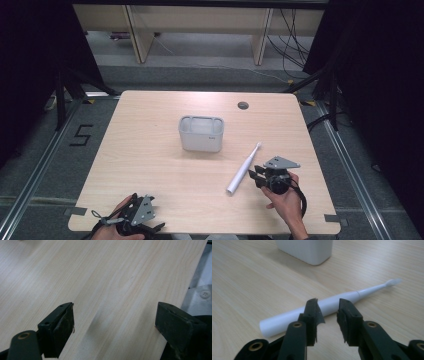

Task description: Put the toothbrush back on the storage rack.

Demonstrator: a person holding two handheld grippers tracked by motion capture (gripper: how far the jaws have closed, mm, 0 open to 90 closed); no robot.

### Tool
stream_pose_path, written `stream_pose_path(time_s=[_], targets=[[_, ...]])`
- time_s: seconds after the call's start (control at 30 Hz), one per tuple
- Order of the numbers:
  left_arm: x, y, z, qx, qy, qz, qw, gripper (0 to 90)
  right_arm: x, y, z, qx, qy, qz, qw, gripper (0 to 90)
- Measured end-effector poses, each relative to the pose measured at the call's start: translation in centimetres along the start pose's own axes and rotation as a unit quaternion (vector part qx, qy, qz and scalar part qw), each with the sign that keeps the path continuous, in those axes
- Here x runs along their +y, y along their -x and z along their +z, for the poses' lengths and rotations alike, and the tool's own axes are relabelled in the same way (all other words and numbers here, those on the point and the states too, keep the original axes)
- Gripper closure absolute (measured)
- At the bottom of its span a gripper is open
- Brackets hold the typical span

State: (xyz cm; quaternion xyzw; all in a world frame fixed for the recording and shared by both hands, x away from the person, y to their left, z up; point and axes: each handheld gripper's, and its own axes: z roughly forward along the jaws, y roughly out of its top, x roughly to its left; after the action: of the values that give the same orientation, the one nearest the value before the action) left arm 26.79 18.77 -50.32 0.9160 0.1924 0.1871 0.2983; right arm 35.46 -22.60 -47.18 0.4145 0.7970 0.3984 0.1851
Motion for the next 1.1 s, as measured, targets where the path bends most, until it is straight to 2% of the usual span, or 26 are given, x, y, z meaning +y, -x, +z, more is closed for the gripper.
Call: stream_pose_path(time_s=[0.03,0.1,0.13,0.17,0.2,0.23,0.3,0.33,0.43,0.47,0.5,0.53,0.57,0.7,0.77,0.8,0.83,0.9,0.93,0.97,1.1], targets=[[0.0,0.0,0.0,0.000,0.000,0.000,1.0000,15.3,0.3,-0.8,0.3,0.008,-0.002,0.014,0.9999,74.3],[0.0,0.0,0.0,-0.001,0.001,0.000,1.0000,15.3,0.5,-1.2,0.6,0.015,-0.002,-0.004,0.9999,77.2],[0.0,0.0,0.0,0.000,0.000,0.000,1.0000,15.3,0.6,-1.5,0.7,0.016,-0.007,-0.002,0.9998,79.2],[0.0,0.0,0.0,0.000,-0.001,-0.001,1.0000,15.3,0.8,-1.7,0.9,0.019,-0.003,-0.023,0.9996,82.1],[0.0,0.0,0.0,0.000,-0.001,-0.001,1.0000,15.3,0.8,-1.7,0.9,0.019,-0.003,-0.023,0.9996,82.1],[0.0,0.0,0.0,-0.001,0.001,0.000,1.0000,15.3,0.9,-2.4,1.4,0.030,-0.009,-0.023,0.9993,85.6],[0.0,0.0,0.0,-0.002,0.000,-0.001,1.0000,15.3,1.0,-3.0,1.8,0.036,-0.017,-0.021,0.9990,86.6],[0.0,0.0,0.0,-0.002,0.000,-0.001,1.0000,15.3,1.1,-3.1,2.1,0.041,-0.016,-0.028,0.9987,87.4],[0.0,0.1,0.0,0.008,-0.004,0.000,1.0000,15.3,1.2,-3.8,2.8,0.047,-0.029,-0.022,0.9982,88.5],[0.0,0.1,0.0,0.008,-0.004,0.000,1.0000,15.3,1.2,-3.8,2.8,0.047,-0.029,-0.022,0.9982,88.5],[0.0,0.1,0.1,0.007,-0.005,-0.001,1.0000,15.3,1.3,-4.1,3.5,0.049,-0.028,-0.041,0.9976,88.7],[0.0,0.1,0.1,0.007,-0.005,-0.001,1.0000,15.3,1.4,-4.1,3.7,0.049,-0.029,-0.048,0.9972,88.9],[0.0,0.0,0.0,-0.002,-0.003,-0.002,1.0000,15.3,1.4,-4.3,3.9,0.050,-0.035,-0.045,0.9971,89.2],[0.0,0.0,0.0,-0.002,-0.001,-0.001,1.0000,15.3,1.5,-4.6,4.2,0.053,-0.052,-0.040,0.9964,89.6],[0.0,0.0,0.0,-0.001,0.000,-0.001,1.0000,15.3,1.5,-4.6,4.6,0.050,-0.052,-0.049,0.9962,89.8],[0.0,0.0,0.0,-0.001,-0.001,-0.001,1.0000,15.3,1.4,-4.8,4.6,0.050,-0.057,-0.040,0.9963,89.8],[0.0,0.0,0.0,-0.001,-0.001,0.000,1.0000,15.3,1.4,-4.7,4.7,0.054,-0.059,-0.048,0.9957,89.9],[0.0,0.0,0.0,-0.001,-0.001,-0.001,1.0000,15.3,1.4,-4.8,4.7,0.054,-0.063,-0.048,0.9954,89.8],[0.0,0.0,0.0,-0.001,-0.001,-0.001,1.0000,15.3,1.3,-4.8,4.8,0.054,-0.057,-0.056,0.9954,89.8],[0.0,0.0,-0.1,-0.001,-0.001,-0.001,1.0000,15.3,1.3,-4.8,4.8,0.057,-0.066,-0.053,0.9948,89.8],[0.0,0.0,0.0,0.000,-0.001,0.000,1.0000,15.3,1.2,-4.7,4.9,0.058,-0.071,-0.057,0.9942,89.8]])
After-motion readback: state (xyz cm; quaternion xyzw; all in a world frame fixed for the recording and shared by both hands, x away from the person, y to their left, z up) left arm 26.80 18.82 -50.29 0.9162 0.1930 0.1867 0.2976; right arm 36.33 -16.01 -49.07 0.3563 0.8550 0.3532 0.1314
